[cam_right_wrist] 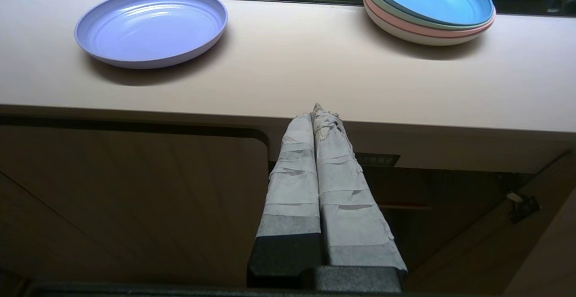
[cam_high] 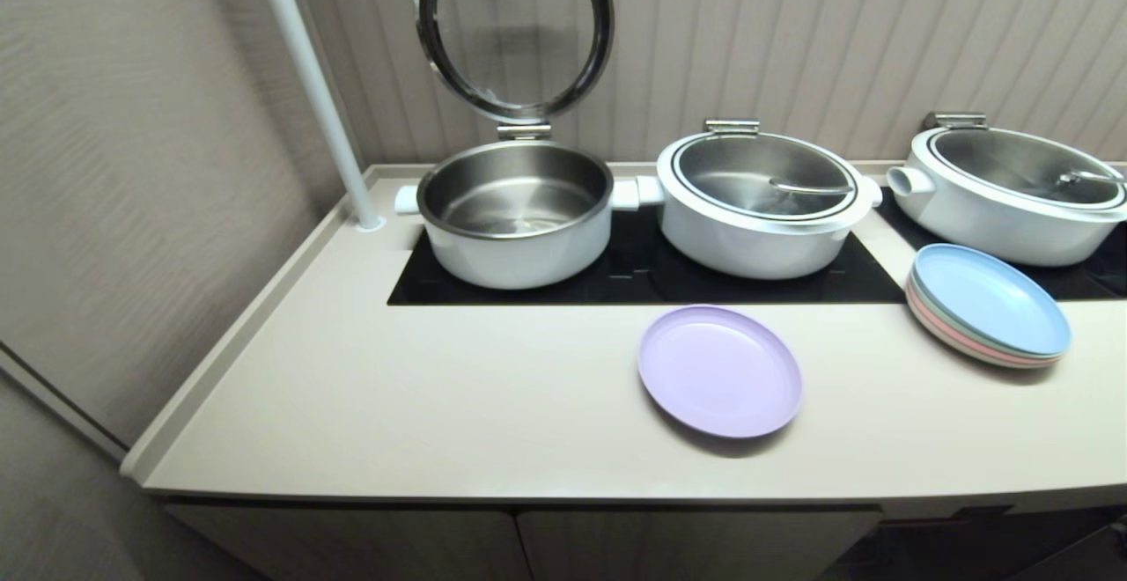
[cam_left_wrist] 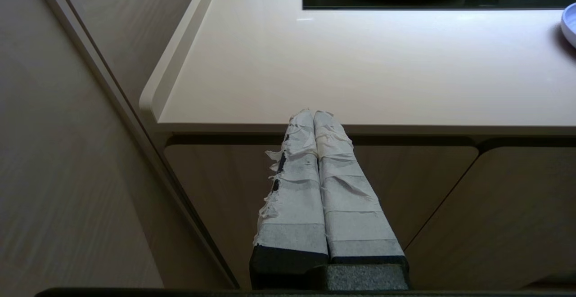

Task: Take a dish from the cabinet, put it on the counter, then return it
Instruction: Pick up the plate from the table

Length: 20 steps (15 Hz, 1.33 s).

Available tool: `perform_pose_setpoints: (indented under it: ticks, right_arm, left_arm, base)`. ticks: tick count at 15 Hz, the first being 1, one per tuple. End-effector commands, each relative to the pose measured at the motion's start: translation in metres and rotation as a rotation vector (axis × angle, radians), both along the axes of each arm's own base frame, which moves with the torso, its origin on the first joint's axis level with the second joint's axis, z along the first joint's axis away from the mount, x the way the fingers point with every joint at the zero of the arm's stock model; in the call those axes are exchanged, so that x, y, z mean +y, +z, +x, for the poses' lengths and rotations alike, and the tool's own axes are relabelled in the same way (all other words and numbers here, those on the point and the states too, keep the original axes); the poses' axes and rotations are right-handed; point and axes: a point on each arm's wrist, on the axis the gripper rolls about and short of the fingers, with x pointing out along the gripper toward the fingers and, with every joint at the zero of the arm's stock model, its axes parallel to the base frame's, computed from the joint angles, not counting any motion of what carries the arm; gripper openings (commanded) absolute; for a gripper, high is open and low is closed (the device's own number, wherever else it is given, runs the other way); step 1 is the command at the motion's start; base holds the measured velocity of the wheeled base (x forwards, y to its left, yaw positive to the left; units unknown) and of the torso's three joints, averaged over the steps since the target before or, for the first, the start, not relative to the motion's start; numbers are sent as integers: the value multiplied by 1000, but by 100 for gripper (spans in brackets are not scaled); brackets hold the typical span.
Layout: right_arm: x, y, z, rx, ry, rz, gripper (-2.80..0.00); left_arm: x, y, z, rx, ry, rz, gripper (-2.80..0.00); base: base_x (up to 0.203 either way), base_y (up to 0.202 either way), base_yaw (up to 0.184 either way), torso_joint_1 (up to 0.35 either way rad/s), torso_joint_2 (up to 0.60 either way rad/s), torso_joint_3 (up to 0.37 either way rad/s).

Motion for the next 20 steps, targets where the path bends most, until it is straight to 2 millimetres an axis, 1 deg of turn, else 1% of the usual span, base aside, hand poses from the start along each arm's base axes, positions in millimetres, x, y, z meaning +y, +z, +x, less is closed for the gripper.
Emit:
perform_pose_setpoints:
  ticks: [1,4,7,9,11,13,15,18,20]
  right_arm:
    - [0,0,0,2,-1,16,-280]
    - [0,0,0,1,-2,13,-280]
    - [0,5,6,63,-21,6,-280]
    - [-1,16,13,104,-27,5,-280]
    - [-1,30,25,143,-26,6,-280]
    - [0,52,41,182,-23,12,-280]
    - [0,79,66,226,-15,16,-280]
    - [0,110,113,295,29,28,-280]
    - [0,126,147,326,54,32,-280]
  left_arm:
    - [0,0,0,0,0,-1,-280]
    - [0,0,0,0,0,-1,-280]
    - [0,0,0,0,0,-1,-280]
    - [0,0,0,0,0,-1,-280]
    - [0,0,0,0,0,-1,-280]
    - [0,0,0,0,0,-1,-280]
    - [0,0,0,0,0,-1,-280]
    - [0,0,0,0,0,-1,-280]
    - [0,0,0,0,0,-1,-280]
  base:
    - [0,0,0,0,0,0]
    - [0,0,0,0,0,0]
    - [0,0,0,0,0,0]
    - [0,0,0,0,0,0]
    - [0,0,0,0,0,0]
    - [0,0,0,0,0,0]
    - [0,0,0,0,0,0]
    - [0,0,0,0,0,0]
    - [0,0,0,0,0,0]
